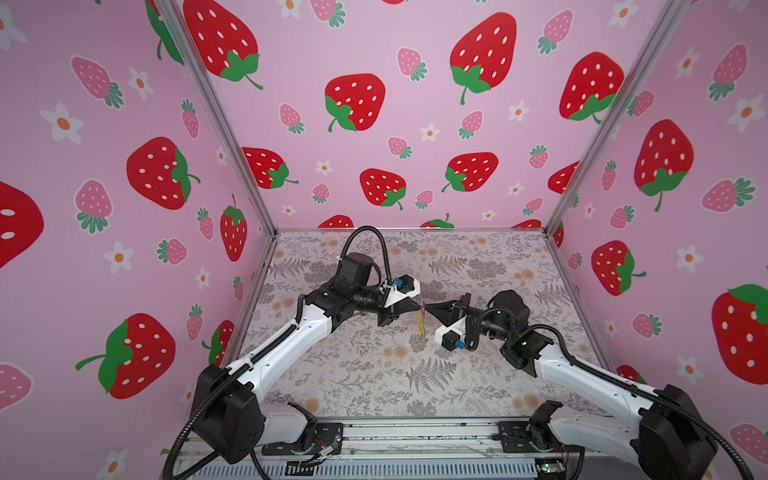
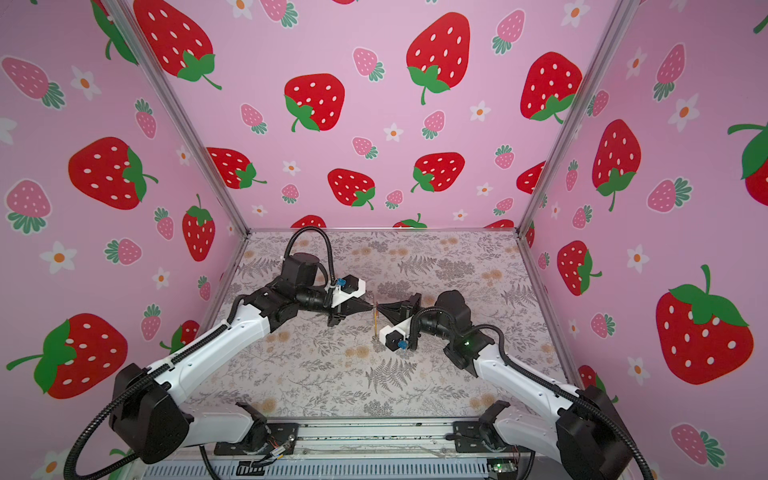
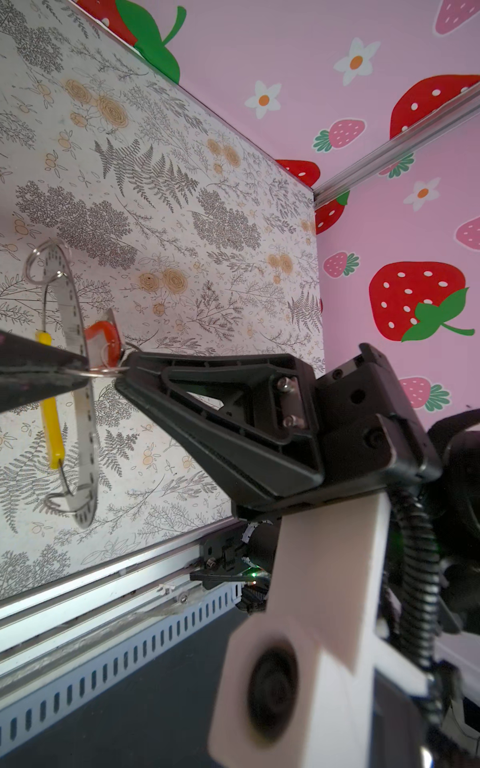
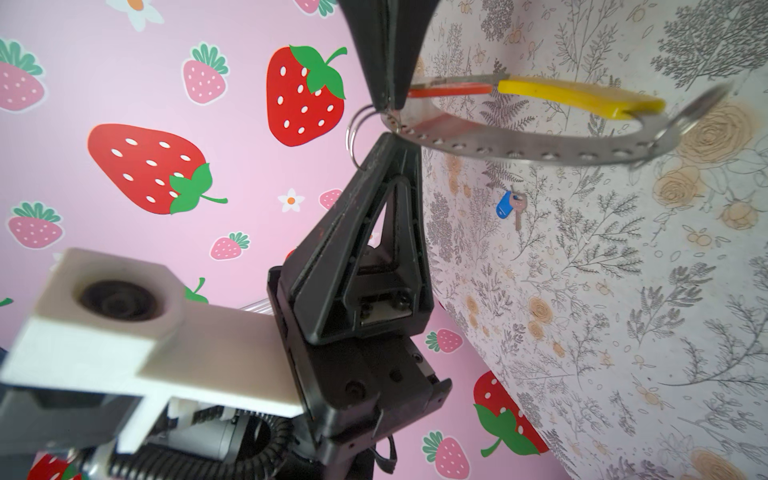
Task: Put the keys on the keyring
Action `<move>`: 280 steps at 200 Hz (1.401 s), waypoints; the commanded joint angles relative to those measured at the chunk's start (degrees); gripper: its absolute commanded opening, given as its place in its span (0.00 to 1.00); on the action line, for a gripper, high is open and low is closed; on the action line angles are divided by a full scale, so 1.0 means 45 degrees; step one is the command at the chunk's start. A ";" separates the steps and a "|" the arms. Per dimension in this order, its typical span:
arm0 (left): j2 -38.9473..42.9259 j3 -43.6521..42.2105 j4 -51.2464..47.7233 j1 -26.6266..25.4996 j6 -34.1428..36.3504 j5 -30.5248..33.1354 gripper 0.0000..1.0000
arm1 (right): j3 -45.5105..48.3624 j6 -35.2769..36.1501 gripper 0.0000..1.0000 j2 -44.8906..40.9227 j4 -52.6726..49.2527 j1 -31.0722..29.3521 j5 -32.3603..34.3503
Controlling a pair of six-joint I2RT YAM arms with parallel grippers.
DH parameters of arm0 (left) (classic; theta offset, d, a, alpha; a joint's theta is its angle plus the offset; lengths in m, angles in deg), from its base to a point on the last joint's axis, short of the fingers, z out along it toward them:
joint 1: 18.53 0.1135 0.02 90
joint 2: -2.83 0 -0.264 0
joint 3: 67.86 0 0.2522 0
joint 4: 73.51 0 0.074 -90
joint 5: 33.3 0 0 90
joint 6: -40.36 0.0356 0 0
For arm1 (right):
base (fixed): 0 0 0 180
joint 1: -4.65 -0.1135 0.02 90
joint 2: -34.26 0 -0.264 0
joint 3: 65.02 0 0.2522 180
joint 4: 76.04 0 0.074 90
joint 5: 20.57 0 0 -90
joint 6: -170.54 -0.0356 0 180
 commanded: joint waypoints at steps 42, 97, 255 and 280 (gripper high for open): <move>0.0326 -0.0416 0.3806 0.0070 -0.1883 -0.0562 0.00 | 0.0160 -0.0974 0.00 0.0606 0.1832 -0.0051 0.0094; 0.0216 -0.0318 0.4274 0.0354 -0.2183 -0.1074 0.00 | 0.0075 -0.3174 0.18 -0.0062 0.1838 0.0884 -0.1000; -0.0244 -0.0652 0.7748 0.0398 -0.4069 -0.0791 0.00 | -0.2577 -0.9030 0.23 -0.0145 0.1380 0.2613 -0.2854; -0.0219 -0.0954 0.8667 0.0397 -0.4221 -0.0627 0.00 | -0.3191 -0.9655 0.20 0.0219 0.0841 0.2647 -0.3731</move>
